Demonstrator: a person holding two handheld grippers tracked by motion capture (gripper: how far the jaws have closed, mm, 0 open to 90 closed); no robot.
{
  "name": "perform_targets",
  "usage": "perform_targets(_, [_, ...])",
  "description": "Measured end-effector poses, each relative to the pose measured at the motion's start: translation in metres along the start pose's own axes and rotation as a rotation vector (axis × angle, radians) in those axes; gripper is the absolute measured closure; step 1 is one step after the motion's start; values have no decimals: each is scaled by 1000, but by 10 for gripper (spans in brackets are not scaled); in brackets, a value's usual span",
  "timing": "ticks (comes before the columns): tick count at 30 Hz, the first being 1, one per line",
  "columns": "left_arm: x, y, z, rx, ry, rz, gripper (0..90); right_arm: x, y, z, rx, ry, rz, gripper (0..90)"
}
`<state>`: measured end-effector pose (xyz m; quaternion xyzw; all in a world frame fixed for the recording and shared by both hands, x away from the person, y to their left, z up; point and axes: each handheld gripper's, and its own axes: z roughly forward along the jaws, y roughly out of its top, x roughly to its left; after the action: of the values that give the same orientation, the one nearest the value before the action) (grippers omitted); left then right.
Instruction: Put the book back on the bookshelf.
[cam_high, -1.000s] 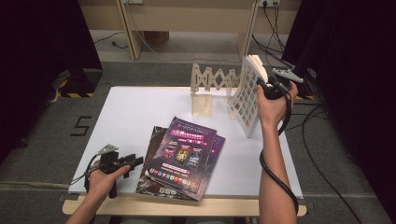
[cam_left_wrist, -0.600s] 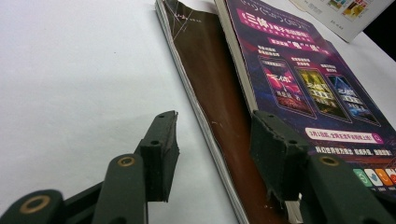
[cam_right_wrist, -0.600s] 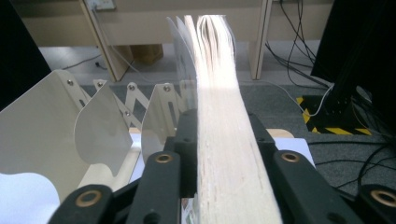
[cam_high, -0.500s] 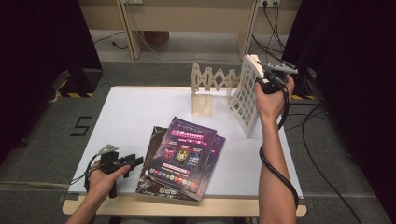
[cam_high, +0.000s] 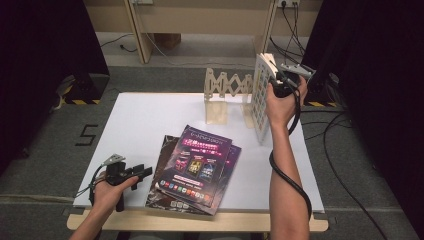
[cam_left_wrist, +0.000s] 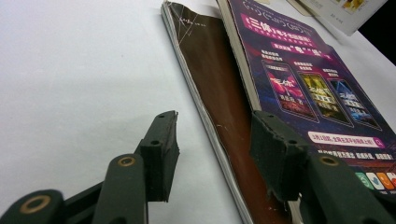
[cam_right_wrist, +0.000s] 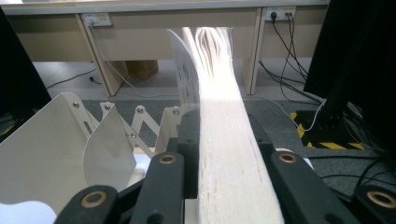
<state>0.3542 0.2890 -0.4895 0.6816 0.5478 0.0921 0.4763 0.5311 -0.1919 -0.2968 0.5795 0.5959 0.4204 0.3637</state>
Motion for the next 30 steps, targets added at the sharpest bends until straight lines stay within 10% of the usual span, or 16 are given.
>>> perform_targets(30, [-2, 0, 0, -2, -4, 2, 506, -1, -7, 4, -48, -5, -9, 643])
